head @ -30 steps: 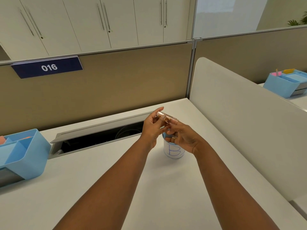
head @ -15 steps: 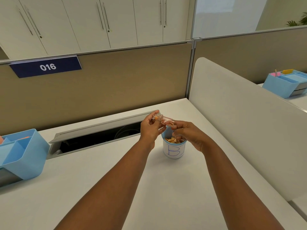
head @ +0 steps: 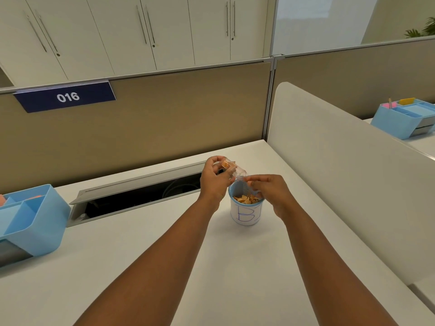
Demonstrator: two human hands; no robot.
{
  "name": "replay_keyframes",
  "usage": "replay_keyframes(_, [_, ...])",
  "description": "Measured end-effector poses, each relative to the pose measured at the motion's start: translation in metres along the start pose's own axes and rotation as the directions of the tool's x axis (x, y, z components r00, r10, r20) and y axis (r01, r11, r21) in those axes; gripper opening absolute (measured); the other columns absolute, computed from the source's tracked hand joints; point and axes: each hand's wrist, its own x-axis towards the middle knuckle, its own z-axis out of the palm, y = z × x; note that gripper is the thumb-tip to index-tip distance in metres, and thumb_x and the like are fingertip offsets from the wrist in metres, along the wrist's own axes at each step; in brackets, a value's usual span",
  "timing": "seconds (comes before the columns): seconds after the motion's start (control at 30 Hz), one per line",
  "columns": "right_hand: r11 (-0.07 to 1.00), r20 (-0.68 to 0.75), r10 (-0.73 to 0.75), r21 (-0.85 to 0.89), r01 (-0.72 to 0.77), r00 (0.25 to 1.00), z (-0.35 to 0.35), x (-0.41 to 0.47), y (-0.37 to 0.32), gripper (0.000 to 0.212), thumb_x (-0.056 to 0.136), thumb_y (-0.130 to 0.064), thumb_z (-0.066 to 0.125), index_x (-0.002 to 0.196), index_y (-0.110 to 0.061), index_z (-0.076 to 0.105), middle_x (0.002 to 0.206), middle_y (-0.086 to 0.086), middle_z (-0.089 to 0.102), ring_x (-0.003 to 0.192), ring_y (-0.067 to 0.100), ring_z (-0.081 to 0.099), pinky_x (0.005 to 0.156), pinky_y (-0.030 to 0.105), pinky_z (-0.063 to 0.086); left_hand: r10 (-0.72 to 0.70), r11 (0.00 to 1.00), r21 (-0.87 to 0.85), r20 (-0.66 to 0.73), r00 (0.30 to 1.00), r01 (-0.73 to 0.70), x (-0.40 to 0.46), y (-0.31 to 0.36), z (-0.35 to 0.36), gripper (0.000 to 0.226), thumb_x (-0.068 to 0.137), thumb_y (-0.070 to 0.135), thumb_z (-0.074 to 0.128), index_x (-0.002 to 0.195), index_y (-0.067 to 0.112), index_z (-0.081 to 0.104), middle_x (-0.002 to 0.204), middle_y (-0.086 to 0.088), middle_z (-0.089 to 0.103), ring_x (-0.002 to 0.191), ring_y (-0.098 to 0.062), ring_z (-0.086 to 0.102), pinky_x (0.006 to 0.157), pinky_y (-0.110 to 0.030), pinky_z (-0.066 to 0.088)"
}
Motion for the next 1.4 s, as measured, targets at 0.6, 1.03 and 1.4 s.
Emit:
replay_keyframes(0.6, [0.997,-0.115,0.05,-0.055,-0.057,0.992,0.006,0.007,0.003,0.033,0.071,-0.03,0.073,0.092,-0.005,0.066,0.061,0.001,0.063,0.046,0.009,0.06,0.046,0.015,0.051,0.265,0.881,0.376,0.11,0.958,-0.287,-0.004,-0.004,-0.004,0.025,0.085,0.009,0.058,0.11,0.007,0.058,0.114,-0.015,0.064,0.106,-0.026,0.06,0.089,-0.033,0.052])
replay_keyframes(1.03, [0.576,0.107,-0.657,-0.567,0.589,0.746,0.002,-0.006,0.001,0.045,0.073,-0.01,0.048,0.115,-0.024,0.052,0.102,0.007,0.053,0.084,0.018,0.052,0.056,0.025,0.046,0.32,0.639,0.666,0.226,0.92,-0.386,-0.008,-0.005,0.001,0.057,0.08,0.018,0.066,0.125,0.015,0.032,0.095,-0.014,0.067,0.086,-0.027,0.065,0.079,-0.042,0.056])
replay_keyframes(1.4, [0.66,0.034,-0.642,-0.484,0.574,0.766,0.009,-0.011,0.001,0.044,0.071,-0.006,0.046,0.112,-0.021,0.039,0.085,0.0,0.054,0.063,0.022,0.054,0.048,0.028,0.043,0.324,0.636,0.673,0.211,0.922,-0.378,-0.007,-0.004,0.001,0.05,0.079,0.021,0.067,0.116,0.013,0.035,0.093,-0.014,0.067,0.081,-0.026,0.065,0.075,-0.039,0.057])
